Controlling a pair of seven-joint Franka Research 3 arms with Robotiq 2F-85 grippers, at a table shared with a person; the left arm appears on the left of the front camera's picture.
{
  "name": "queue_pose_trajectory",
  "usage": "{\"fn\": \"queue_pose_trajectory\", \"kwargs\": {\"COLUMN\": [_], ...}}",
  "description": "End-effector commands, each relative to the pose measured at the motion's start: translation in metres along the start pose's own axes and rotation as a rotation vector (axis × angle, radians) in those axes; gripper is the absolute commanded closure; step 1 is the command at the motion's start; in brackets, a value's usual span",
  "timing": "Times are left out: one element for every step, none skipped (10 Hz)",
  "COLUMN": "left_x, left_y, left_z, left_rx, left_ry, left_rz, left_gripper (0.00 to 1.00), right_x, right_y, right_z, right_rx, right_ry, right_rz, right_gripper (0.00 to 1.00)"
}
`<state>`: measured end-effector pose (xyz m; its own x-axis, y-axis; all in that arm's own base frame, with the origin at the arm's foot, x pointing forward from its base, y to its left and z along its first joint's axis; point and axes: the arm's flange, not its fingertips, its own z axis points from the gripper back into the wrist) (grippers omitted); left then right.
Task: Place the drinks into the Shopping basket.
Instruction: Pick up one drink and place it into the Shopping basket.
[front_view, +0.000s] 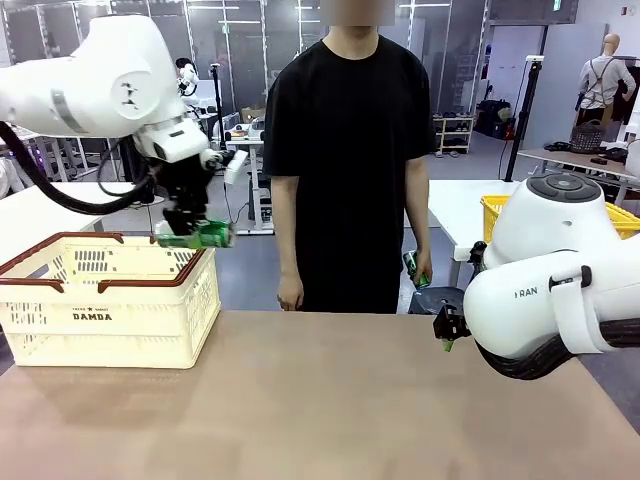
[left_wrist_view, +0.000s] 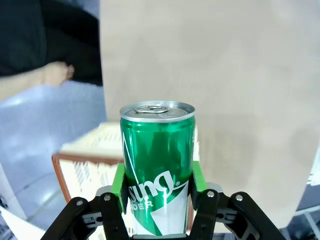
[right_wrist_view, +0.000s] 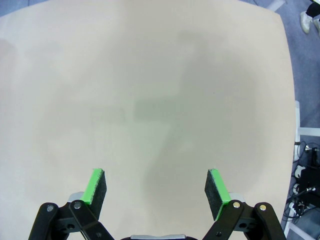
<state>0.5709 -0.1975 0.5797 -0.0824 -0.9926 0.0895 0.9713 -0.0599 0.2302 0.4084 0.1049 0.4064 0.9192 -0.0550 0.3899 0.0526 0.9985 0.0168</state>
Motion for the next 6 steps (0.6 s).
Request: {"fn": "queue_pose_trajectory", "kwargs": {"left_x": [-0.030,-0.056,-0.080,-0.094,-0.106,-0.115], "left_y": [0.013,0.018,0.025,0.029,0.034,0.038], "left_z": [0.007,0.008,0.007,0.002,-0.003,-0.008], "left_rx": [0.009,0.047,0.068,0.044,0.027,0.026], "left_ry": [0.070,0.070,0.063,0.083,0.106,0.087], "left_rz": [0.029,0.037,0.045,0.055,0.068,0.073], "left_gripper": [0.42,0.42,0.42,0.42,0.42,0.42], "right_x": [0.000,0.000,0.000,0.000,0.000,0.000], "right_y": [0.000,0.000,0.000,0.000,0.000,0.000], "right_z": [-0.001,-0.001,-0.001,-0.001,-0.001,-0.001], "right_rx": [0.001,0.001,0.001,0.001,0.001,0.001], "right_ry": [-0.002,-0.002,-0.002,-0.002,-0.002,-0.002], "right_rz": [-0.001,-0.001,-0.001,-0.001,-0.001,-0.001], "right_gripper": [0.00,0.00,0.00,0.00,0.00,0.00]}}
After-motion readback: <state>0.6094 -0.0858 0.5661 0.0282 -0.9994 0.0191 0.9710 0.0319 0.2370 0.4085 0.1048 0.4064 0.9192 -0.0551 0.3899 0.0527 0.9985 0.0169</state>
